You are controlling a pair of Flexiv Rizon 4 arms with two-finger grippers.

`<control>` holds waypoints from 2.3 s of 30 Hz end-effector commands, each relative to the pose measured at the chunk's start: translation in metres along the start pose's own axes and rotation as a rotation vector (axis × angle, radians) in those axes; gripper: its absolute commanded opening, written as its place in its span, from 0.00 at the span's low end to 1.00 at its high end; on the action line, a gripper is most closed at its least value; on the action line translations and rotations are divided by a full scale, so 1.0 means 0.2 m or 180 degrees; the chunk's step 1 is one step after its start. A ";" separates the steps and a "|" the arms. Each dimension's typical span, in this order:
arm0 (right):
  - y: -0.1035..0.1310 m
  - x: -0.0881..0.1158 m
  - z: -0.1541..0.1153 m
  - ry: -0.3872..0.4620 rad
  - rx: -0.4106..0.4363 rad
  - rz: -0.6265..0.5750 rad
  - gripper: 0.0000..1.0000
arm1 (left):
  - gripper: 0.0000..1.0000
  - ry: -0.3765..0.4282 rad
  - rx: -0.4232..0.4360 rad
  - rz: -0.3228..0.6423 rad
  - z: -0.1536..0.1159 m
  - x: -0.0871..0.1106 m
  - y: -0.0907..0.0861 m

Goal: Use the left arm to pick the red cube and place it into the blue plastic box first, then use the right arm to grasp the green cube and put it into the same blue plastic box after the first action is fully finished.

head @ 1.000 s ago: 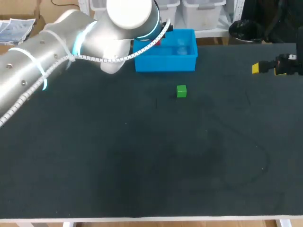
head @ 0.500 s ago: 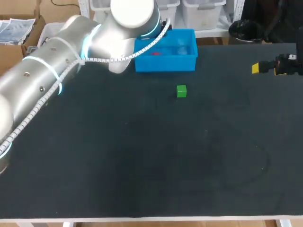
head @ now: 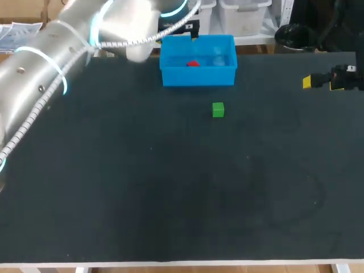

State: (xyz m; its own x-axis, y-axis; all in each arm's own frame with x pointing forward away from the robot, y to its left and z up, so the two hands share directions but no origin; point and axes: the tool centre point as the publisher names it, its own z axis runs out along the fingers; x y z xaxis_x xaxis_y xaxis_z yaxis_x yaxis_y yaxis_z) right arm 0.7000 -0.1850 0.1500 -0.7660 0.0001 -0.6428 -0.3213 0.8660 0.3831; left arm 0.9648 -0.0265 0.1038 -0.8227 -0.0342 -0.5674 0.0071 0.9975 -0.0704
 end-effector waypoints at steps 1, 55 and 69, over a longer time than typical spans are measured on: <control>0.00 0.00 0.00 0.0000 0.0000 0.0000 1.00 | 1.00 0.0035 0.0041 0.0064 -0.22 0.11 0.11; 0.00 0.00 0.00 0.0000 0.0000 0.0000 1.00 | 1.00 0.0356 0.1660 0.1306 -0.58 0.93 0.33; 0.00 0.00 0.00 0.0000 0.0000 0.0000 1.00 | 1.00 0.0303 0.1687 0.1455 -0.60 0.99 0.34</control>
State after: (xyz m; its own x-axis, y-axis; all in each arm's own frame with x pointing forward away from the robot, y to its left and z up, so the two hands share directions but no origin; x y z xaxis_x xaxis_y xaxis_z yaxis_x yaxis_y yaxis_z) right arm 0.7000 -0.1851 0.1500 -0.7660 0.0001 -0.6428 -0.3213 0.8661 0.3830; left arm 0.7369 0.0381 0.0855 -0.7220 0.4136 -0.5546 0.6112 0.7570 -0.2311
